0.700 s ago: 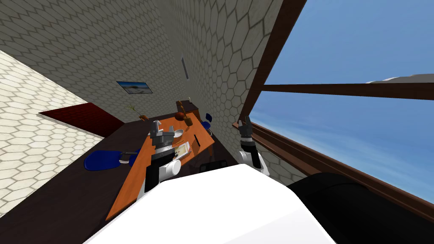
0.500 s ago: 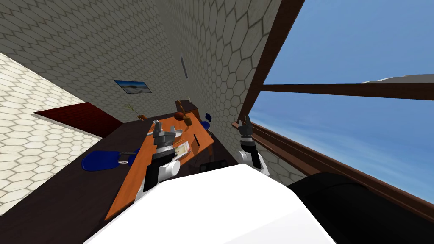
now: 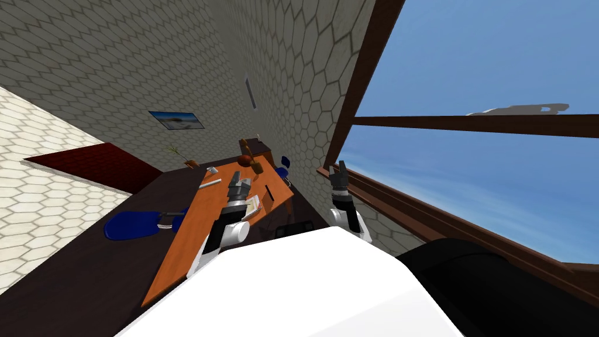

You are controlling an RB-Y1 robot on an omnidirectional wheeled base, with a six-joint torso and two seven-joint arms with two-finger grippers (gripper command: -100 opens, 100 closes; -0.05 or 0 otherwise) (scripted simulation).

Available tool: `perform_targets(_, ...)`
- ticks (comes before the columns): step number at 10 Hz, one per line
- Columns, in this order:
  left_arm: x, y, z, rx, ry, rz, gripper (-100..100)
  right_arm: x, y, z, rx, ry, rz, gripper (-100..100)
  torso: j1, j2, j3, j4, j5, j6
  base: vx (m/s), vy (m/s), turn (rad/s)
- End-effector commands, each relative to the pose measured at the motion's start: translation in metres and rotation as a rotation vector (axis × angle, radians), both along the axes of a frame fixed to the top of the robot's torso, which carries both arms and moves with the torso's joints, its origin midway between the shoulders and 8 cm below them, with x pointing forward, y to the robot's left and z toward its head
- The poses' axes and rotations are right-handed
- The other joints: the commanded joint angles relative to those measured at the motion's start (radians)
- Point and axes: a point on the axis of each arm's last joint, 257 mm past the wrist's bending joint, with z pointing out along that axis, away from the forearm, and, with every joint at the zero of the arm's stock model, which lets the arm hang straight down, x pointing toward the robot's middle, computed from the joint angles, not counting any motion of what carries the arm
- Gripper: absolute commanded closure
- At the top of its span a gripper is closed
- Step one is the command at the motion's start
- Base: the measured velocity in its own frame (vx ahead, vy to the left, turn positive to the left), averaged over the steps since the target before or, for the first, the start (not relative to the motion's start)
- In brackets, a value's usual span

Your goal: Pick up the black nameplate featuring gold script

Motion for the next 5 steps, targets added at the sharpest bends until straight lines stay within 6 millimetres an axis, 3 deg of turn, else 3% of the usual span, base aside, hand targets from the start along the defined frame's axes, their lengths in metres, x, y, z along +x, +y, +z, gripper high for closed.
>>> perform_targets(1,0.008,-0.004,-0.031,0.016,0.091,-0.021,-100,0.0,0.0,0.0,0.0,0.0,0.0,0,0.0,0.0,0.0,0.0,0.0,0.0,-0.026,-0.013,-0.094)
perform_targets(2,0.014,-0.008,-0.048,0.022,0.142,-0.034,-100,0.0,0.0,0.0,0.0,0.0,0.0,0,0.0,0.0,0.0,0.0,0.0,0.0,-0.024,-0.008,-0.101)
perform_targets(3,0.015,-0.008,-0.052,0.022,0.155,-0.035,-100,0.0,0.0,0.0,0.0,0.0,0.0,0,0.0,0.0,0.0,0.0,0.0,0.0,-0.017,-0.001,-0.023)
perform_targets(4,0.02,-0.013,-0.073,0.029,0.218,-0.05,-100,0.0,0.0,0.0,0.0,0.0,0.0,0,0.001,-0.001,0.0,0.0,0.0,0.0,-0.016,-0.007,-0.061)
perform_targets(5,0.02,-0.013,-0.073,0.029,0.218,-0.05,-100,0.0,0.0,0.0,0.0,0.0,0.0,0,0.0,-0.001,0.0,0.0,0.0,0.0,-0.012,-0.005,-0.033)
